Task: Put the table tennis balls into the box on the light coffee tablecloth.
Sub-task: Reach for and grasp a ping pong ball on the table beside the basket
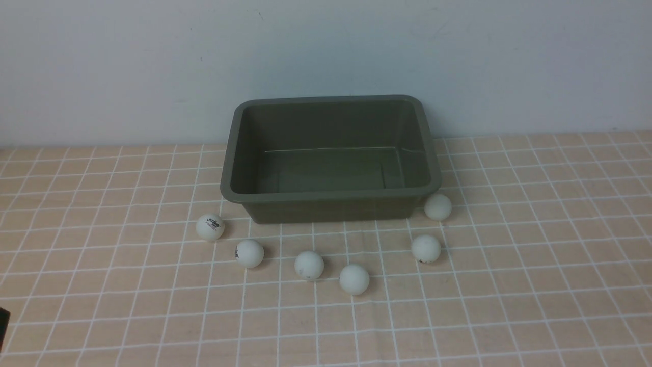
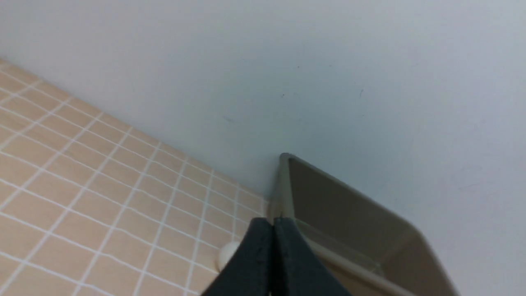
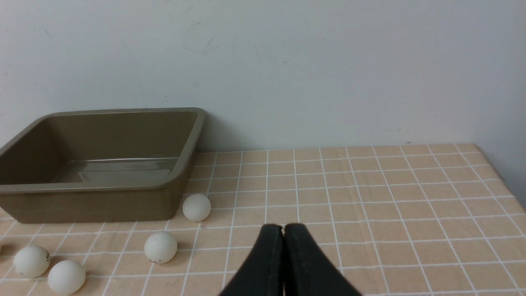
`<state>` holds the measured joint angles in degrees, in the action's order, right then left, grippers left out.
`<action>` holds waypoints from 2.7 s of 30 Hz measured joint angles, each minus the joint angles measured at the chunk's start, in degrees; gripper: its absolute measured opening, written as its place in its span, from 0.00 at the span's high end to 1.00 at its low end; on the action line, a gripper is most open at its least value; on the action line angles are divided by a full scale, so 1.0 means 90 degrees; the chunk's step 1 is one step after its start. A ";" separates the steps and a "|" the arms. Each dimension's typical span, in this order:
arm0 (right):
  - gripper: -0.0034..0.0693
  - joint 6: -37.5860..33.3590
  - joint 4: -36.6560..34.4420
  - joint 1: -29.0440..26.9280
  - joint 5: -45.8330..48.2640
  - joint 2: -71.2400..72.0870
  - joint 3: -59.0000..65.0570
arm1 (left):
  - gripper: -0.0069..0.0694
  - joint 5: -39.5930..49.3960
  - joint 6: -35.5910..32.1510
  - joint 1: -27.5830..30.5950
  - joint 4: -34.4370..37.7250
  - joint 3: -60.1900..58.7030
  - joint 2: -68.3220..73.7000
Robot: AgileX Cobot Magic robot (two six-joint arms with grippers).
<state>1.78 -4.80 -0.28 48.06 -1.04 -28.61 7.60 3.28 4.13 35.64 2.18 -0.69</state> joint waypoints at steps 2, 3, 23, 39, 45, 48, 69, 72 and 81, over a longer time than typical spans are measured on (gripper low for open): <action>0.97 0.0000 0.0000 0.0000 0.0006 0.0000 0.0000 | 1.00 -0.0192 -0.0007 0.0000 0.0347 0.0000 0.0000; 0.97 0.0000 0.0000 0.0000 0.0006 0.0000 0.0000 | 1.00 -0.0216 -0.0023 0.0000 0.0405 0.0015 0.0000; 0.97 -0.0528 -0.0535 0.0000 0.0149 0.0000 0.0000 | 1.00 0.3623 -0.2903 0.0000 -0.0792 0.3755 0.3329; 0.97 -0.4344 -0.4144 0.0000 0.1558 -0.1410 -0.0018 | 0.99 0.4595 -0.4650 0.0000 -0.0789 0.5373 0.6469; 0.97 -0.4749 -0.4121 0.0000 0.1294 -0.1855 -0.0018 | 0.99 0.4655 -0.5751 0.0000 0.0025 0.5459 0.7208; 0.97 -0.4784 -0.4116 0.0000 0.1276 -0.1930 -0.0018 | 0.99 0.4598 -0.6408 0.0000 -0.0059 0.5479 0.7684; 0.97 -0.4795 -0.4061 0.0000 0.1170 -0.1930 -0.0018 | 0.52 0.5245 -0.5621 -0.0061 -0.1213 0.8436 1.1218; 0.97 -0.4795 -0.4061 0.0000 0.1117 -0.1930 -0.0018 | 0.52 0.5479 -0.5734 -0.0162 -0.1156 0.8680 1.1621; 0.97 -0.4795 -0.4061 0.0000 0.1059 -0.1930 -0.0018 | 0.52 0.5195 -0.5355 -0.0350 -0.1114 0.8967 1.2557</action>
<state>-41.38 -41.34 -0.28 57.59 -18.41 -28.77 54.36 -44.91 0.99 25.61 82.88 112.32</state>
